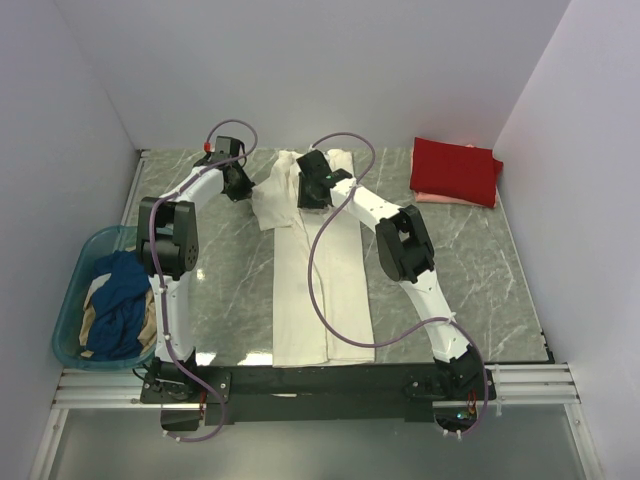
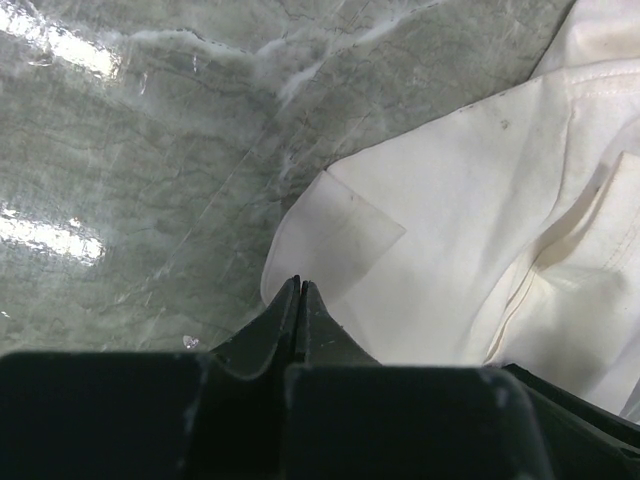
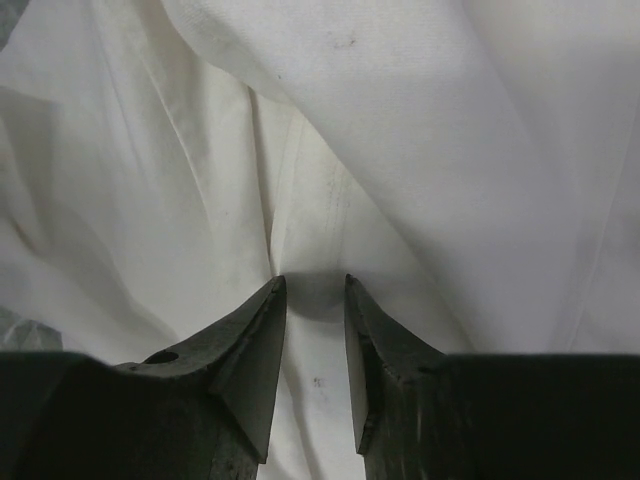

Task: Fold and stack the t-shirts
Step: Fold the tshirt

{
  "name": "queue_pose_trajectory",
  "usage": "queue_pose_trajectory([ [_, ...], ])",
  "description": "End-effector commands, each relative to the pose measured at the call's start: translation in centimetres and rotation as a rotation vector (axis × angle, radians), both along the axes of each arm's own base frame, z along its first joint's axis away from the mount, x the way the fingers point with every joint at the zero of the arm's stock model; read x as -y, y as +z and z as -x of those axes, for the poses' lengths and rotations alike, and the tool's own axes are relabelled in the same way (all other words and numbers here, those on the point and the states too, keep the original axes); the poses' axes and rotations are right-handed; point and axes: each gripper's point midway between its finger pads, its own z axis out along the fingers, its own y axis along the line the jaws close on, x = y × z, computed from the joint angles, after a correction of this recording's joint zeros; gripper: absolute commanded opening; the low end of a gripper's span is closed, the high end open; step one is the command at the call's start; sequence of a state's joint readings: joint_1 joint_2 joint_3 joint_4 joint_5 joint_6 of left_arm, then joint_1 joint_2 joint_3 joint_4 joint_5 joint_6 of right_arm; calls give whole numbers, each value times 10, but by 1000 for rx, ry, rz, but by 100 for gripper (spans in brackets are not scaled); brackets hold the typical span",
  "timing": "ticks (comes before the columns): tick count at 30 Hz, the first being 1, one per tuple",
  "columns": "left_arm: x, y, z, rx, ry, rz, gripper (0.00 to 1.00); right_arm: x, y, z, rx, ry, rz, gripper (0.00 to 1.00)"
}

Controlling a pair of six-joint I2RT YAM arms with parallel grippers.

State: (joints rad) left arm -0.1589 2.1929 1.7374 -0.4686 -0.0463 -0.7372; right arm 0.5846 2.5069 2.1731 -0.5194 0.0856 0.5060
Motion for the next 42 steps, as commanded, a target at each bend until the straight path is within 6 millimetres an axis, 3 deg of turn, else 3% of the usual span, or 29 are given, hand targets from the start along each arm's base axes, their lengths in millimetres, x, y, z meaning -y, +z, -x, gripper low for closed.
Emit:
queue_pose_trajectory([
  [1,2,23,0,46,-9,-8,0,0,23,-7,50,-6,-13,38],
  [11,-3,46,7,93,9,-6,0,0,33,-9,72,-7,-10,48],
  [19,-6,74,17,145,33,6,0,-2,26,-7,57,-13,1,46],
  [24,-8,76,24,152,38,6,0,-2,24,-7,52,-20,3,45],
  [27,-9,64,27,116,45,-2,0,-2,25,-7,50,-20,-1,45],
  [28,-10,56,27,97,51,-5,3,-3,24,-6,48,-20,-1,45],
  [29,-10,56,26,95,53,-10,17,-2,24,-6,50,-21,-2,45],
  [32,-9,47,22,78,45,-14,37,-2,27,-4,51,-19,-5,45],
  [35,-5,41,18,65,35,-4,48,-2,29,-5,57,-20,-7,46],
  [42,2,22,18,22,46,42,51,-4,29,-5,57,-15,-14,46],
])
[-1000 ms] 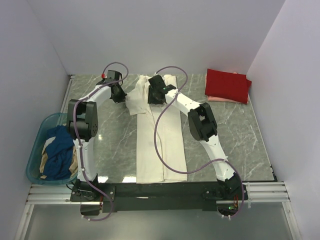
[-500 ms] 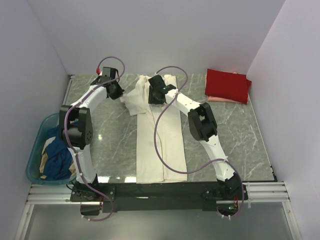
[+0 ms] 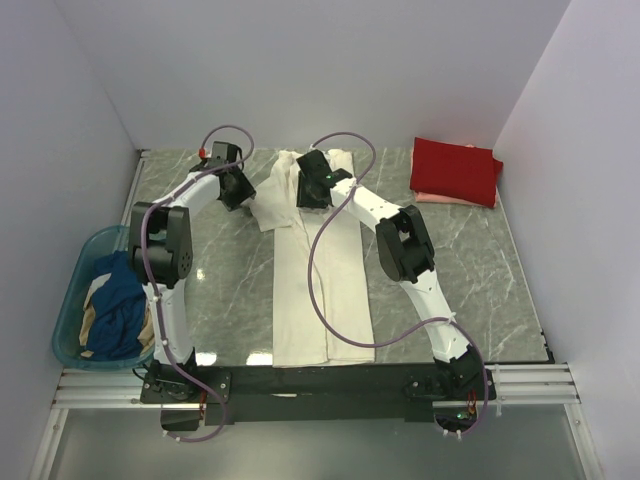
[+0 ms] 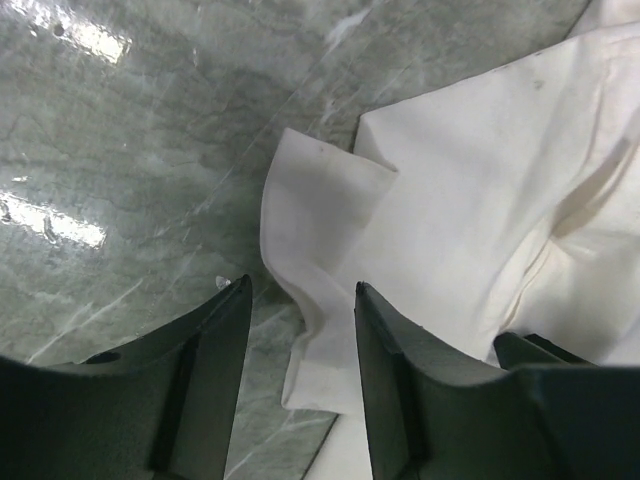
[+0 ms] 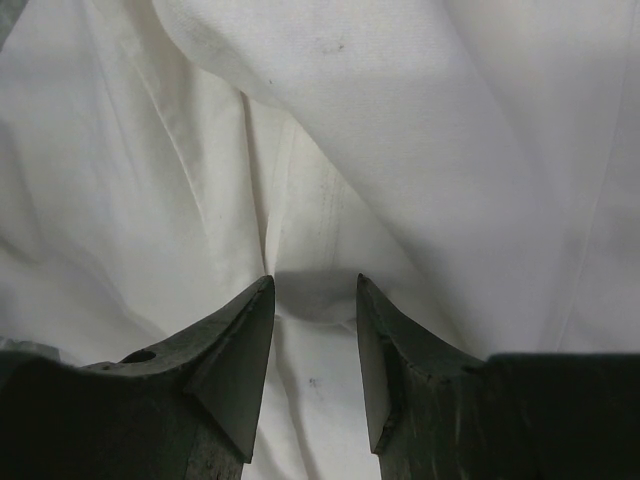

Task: Fold and stack the t-shirts
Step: Fold the tshirt

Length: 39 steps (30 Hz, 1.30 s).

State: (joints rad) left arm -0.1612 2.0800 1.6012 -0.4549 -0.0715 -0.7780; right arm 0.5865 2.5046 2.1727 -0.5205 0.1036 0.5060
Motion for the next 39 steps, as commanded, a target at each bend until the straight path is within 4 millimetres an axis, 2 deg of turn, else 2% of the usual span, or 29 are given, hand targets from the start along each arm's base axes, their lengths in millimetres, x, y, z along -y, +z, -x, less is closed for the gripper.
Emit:
queue_pose_trajectory([
  [1,11,10,-9,30,-5,51,51,-5,29,-4,50,-6,-24,46],
  [6,18,6,-15,31,-11,82,47,-5,26,-4,46,-5,-23,46],
  [9,18,7,-19,43,-9,86,38,-6,25,-3,43,-5,-26,46],
  [16,18,14,-16,59,-14,84,0,-3,24,-3,43,-13,-17,45],
  [29,9,64,6,156,-1,78,0,-1,27,-5,64,-28,-15,43],
  [39,2,87,12,188,18,57,0,-1,35,-3,95,-17,1,42],
])
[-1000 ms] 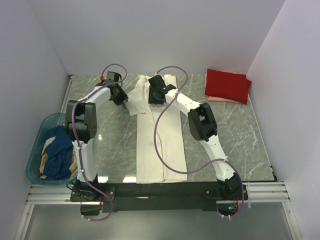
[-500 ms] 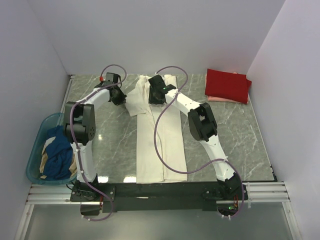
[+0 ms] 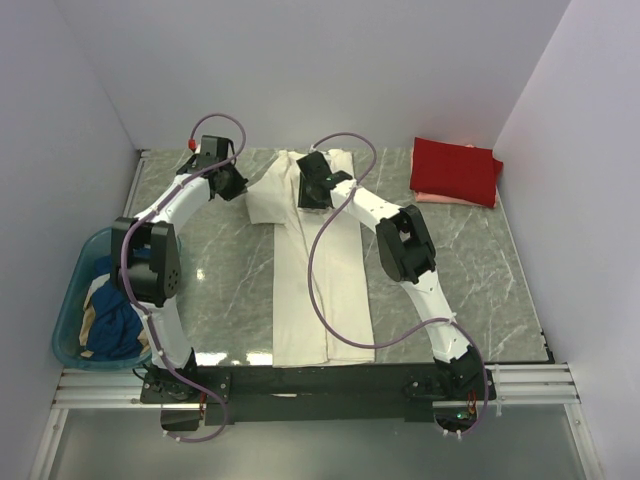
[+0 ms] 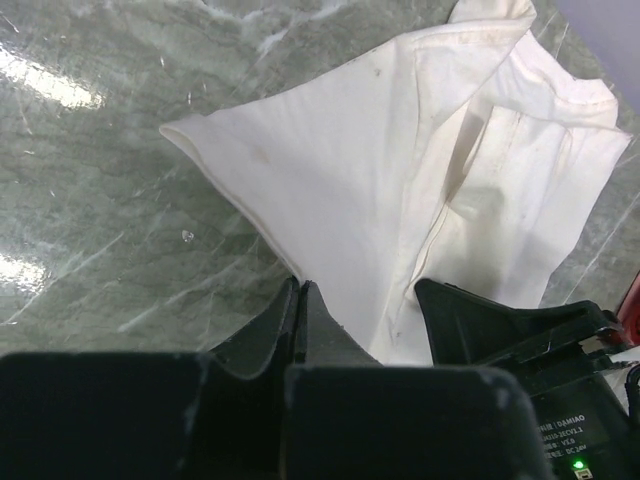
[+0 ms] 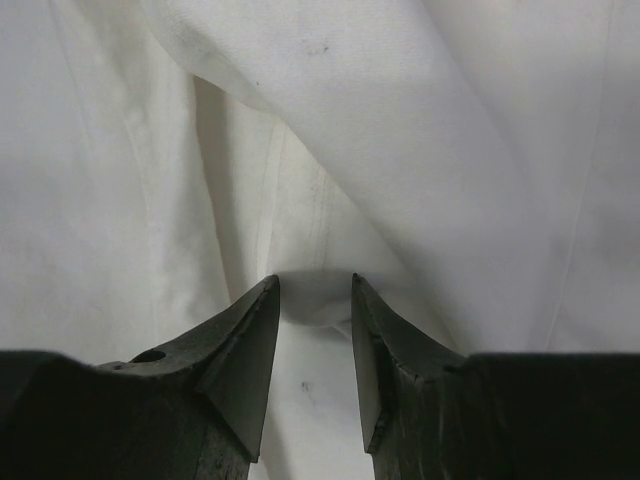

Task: Fold and stack the t-shirts
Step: Fold the tshirt

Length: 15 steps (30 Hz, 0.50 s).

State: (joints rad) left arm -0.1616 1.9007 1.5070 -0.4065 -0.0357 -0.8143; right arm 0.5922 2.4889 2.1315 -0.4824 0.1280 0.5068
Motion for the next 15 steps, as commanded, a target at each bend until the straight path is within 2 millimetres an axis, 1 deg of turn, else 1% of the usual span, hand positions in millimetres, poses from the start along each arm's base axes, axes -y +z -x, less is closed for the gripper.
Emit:
queue_pose_trajectory([
  [1,-4,28,0,64,19,-14,0,-3,37,-3,78,-3,1,42],
  [4,-4,33,1,72,20,-14,0,-6,36,-1,80,4,11,40],
  [14,-5,31,2,66,19,-16,0,-22,42,7,124,40,46,40],
  [15,-4,29,2,62,18,-15,0,-25,38,8,119,46,50,40],
])
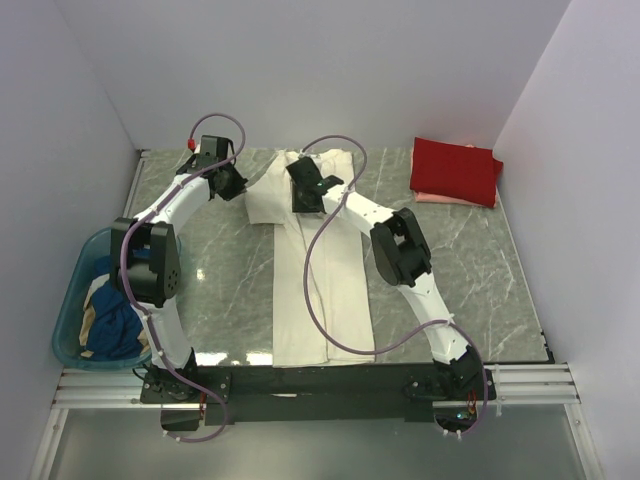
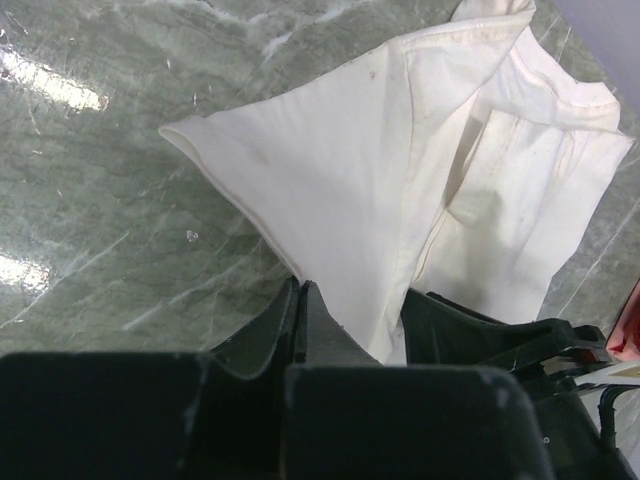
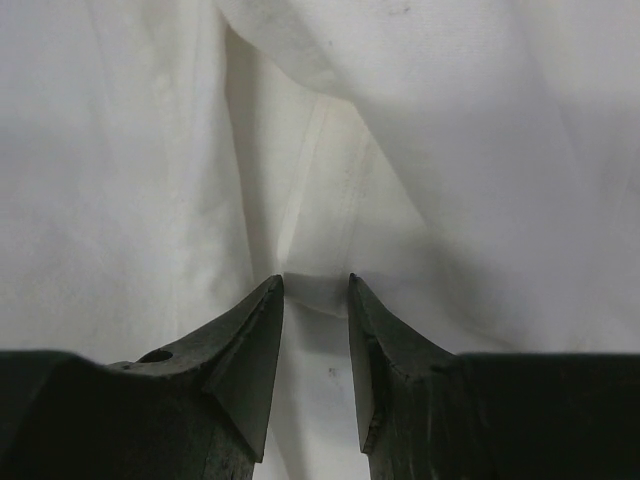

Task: Fold and stack the t-shirts
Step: Fold the tshirt

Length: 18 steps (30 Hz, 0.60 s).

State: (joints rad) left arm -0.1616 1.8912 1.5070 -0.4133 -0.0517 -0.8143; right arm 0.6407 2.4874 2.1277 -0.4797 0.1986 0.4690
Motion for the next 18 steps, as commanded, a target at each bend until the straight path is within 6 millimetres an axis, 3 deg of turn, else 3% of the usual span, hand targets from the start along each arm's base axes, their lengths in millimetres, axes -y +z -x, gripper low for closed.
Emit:
queue_pose_trajectory([
  [1,-1,26,1,56,6,-5,0,-12,36,-3,75,18,-13,40],
  [8,0,26,-1,58,0,-5,0,-14,23,-2,46,24,0,38],
  [14,1,24,-1,54,-6,-2,0,-13,16,1,31,30,-1,26],
  [16,1,24,-1,53,-8,-5,0,-15,14,3,25,41,-2,25],
  [18,1,25,-2,56,-9,-3,0,-15,14,2,20,42,1,33],
])
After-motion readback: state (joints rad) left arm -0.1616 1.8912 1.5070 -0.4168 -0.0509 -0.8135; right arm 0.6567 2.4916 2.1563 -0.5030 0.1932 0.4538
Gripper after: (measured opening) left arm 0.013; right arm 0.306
